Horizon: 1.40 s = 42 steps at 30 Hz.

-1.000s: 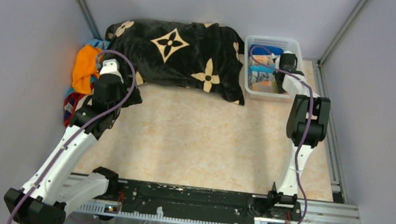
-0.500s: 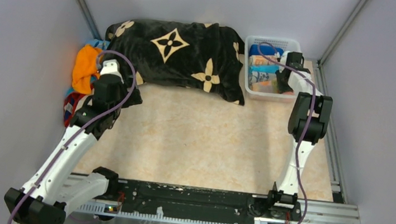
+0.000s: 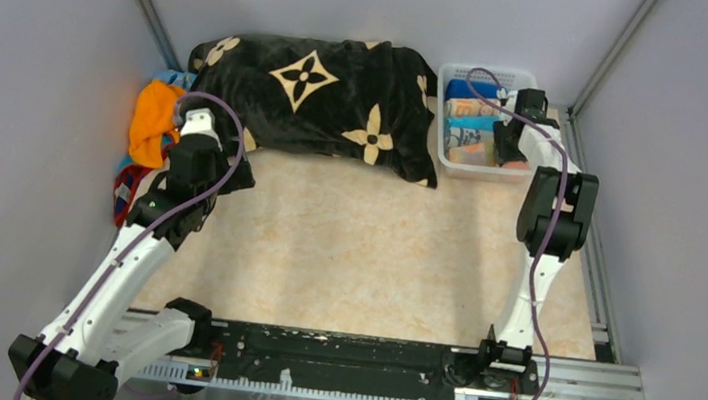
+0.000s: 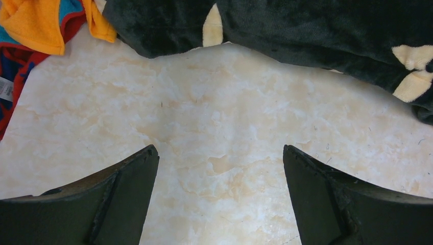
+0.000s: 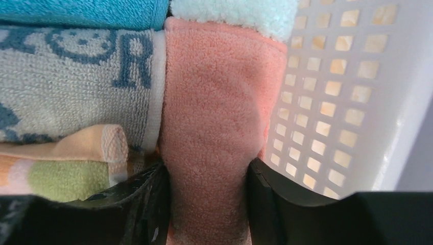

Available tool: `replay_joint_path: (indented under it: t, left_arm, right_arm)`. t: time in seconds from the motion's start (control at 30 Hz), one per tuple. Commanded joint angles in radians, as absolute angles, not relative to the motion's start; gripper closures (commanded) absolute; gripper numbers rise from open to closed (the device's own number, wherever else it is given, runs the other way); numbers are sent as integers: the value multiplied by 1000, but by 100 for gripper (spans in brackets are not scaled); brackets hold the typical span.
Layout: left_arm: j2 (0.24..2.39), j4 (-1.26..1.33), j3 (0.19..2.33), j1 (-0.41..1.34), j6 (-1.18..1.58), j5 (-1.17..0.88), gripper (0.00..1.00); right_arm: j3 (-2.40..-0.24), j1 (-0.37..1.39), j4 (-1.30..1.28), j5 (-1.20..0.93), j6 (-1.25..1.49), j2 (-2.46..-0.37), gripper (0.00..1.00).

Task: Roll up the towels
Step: Place the towel in the bin.

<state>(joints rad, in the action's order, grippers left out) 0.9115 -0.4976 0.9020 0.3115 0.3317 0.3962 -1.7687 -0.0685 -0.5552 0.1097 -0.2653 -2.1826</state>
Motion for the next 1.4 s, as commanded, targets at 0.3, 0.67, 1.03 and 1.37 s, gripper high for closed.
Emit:
replay_joint_path:
  t: [0.3,0.67,1.03,1.37]
  left_arm:
    - [896,-479,887,304,329,366,3]
    - [871,-468,872,299,335,358,3]
    - [861,-461,868,293,330,354,3]
    - [854,-457,864,293,330,350,3]
  right_arm:
    - [-1785,-71,-564,140,-267,-2016,45]
    - [-1617,-72,-396,125,-285,-2029,53]
    - [-1583,-92,-365,83,-284,-2127,50]
    - [-1634,-99,-457,75,-254,-2147,46]
